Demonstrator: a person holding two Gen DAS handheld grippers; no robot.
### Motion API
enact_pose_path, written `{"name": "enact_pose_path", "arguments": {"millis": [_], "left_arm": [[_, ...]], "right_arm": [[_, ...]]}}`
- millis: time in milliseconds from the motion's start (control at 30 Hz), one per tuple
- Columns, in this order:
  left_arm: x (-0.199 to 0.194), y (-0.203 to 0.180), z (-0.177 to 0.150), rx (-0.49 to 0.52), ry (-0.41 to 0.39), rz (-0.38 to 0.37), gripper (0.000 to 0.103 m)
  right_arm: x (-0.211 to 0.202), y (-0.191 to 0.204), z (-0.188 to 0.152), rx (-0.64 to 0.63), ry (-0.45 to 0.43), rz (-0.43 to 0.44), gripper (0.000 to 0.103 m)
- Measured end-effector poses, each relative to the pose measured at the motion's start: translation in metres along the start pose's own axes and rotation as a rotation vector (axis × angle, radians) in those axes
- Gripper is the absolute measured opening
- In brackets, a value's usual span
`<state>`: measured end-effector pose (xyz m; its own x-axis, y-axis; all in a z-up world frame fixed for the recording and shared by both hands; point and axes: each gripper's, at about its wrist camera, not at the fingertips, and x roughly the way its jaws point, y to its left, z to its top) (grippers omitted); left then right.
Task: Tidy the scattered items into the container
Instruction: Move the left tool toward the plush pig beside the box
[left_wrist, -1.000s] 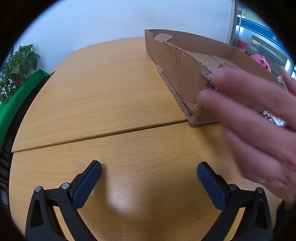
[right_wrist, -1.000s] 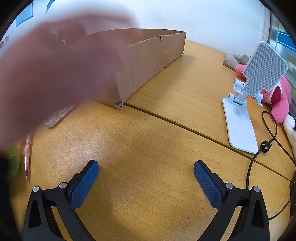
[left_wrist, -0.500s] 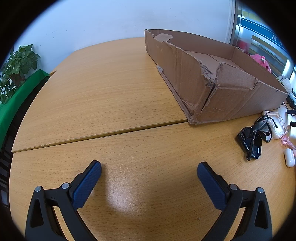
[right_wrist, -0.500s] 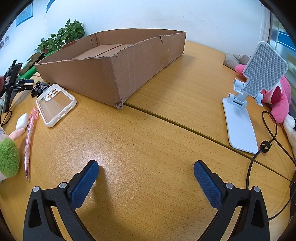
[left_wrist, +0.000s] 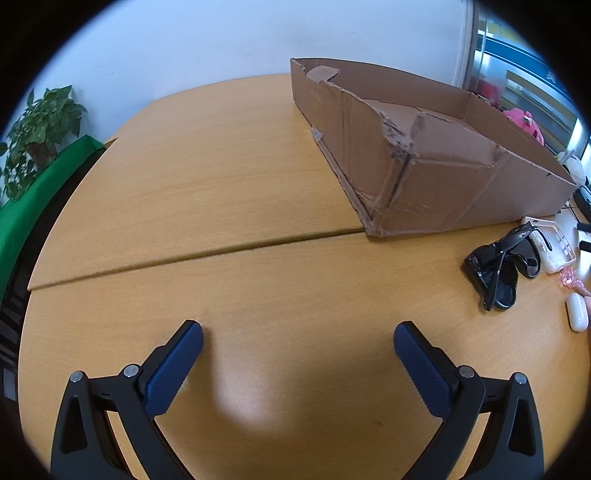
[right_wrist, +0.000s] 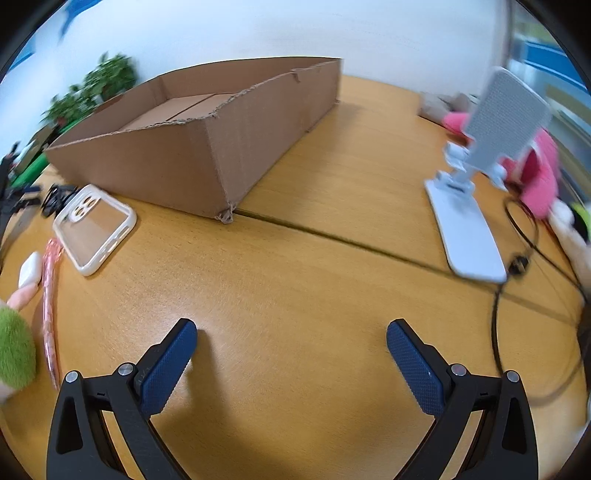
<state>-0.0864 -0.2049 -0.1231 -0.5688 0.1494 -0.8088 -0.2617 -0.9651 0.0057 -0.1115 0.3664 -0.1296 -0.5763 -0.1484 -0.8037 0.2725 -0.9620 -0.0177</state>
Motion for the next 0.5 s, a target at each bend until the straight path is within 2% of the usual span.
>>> {"name": "enact_pose_path", "arguments": {"millis": [300, 500], "left_arm": [[-0.012, -0.037, -0.013, -0.069, 0.000, 0.045, 0.103], [-0.030, -0.044, -0.023, -0.096, -0.012, 0.000, 0.100]], "right_arm": [[-0.011, 0.031, -0.017, -0.009, -0.001, 0.005, 0.103], [-0.010, 0.030, -0.015, 0.006, -0.001, -0.001, 0.103]]}}
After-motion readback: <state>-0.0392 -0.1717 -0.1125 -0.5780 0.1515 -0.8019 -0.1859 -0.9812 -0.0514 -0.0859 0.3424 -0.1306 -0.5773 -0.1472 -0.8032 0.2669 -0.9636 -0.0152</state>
